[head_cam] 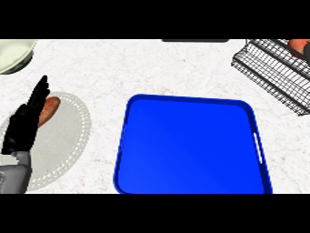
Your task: Pick the squash from the tray and place it in the tiered basket
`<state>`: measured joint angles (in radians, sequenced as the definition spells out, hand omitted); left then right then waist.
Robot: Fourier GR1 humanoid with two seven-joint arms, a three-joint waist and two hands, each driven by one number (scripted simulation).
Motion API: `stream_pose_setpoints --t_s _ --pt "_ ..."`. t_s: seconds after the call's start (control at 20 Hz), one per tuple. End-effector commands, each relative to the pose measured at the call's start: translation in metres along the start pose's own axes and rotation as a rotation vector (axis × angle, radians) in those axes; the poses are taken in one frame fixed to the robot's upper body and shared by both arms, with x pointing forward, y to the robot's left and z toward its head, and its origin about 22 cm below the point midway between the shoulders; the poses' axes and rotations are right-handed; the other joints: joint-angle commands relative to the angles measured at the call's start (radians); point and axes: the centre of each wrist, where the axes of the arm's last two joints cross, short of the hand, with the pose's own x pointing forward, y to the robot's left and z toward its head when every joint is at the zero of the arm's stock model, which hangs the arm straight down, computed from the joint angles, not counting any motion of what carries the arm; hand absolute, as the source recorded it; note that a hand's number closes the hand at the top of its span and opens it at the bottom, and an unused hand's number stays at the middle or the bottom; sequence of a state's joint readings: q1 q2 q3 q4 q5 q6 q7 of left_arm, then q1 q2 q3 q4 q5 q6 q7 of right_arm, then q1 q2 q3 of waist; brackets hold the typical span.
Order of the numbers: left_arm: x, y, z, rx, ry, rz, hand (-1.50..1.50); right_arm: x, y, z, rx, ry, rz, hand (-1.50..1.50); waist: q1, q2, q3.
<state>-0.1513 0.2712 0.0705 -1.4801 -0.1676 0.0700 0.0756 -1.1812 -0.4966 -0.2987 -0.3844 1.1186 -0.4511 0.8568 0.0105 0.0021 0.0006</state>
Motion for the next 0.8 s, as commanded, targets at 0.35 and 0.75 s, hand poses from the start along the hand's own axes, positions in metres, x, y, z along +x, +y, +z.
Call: stream_pose_setpoints --t_s 0.35,0.75 --pt "-0.022 -0.009 0.007 0.017 0.03 -0.021 0.0 0.018 -0.058 0.0 -0.228 0.02 -0.212 -1.5 -0.032 -0.011 -0.002" --pt "-0.02 0.013 0.017 0.041 0.073 -0.005 0.0 -0.013 -0.079 0.013 -0.104 0.154 -0.301 -1.5 -0.079 -0.035 -0.002"
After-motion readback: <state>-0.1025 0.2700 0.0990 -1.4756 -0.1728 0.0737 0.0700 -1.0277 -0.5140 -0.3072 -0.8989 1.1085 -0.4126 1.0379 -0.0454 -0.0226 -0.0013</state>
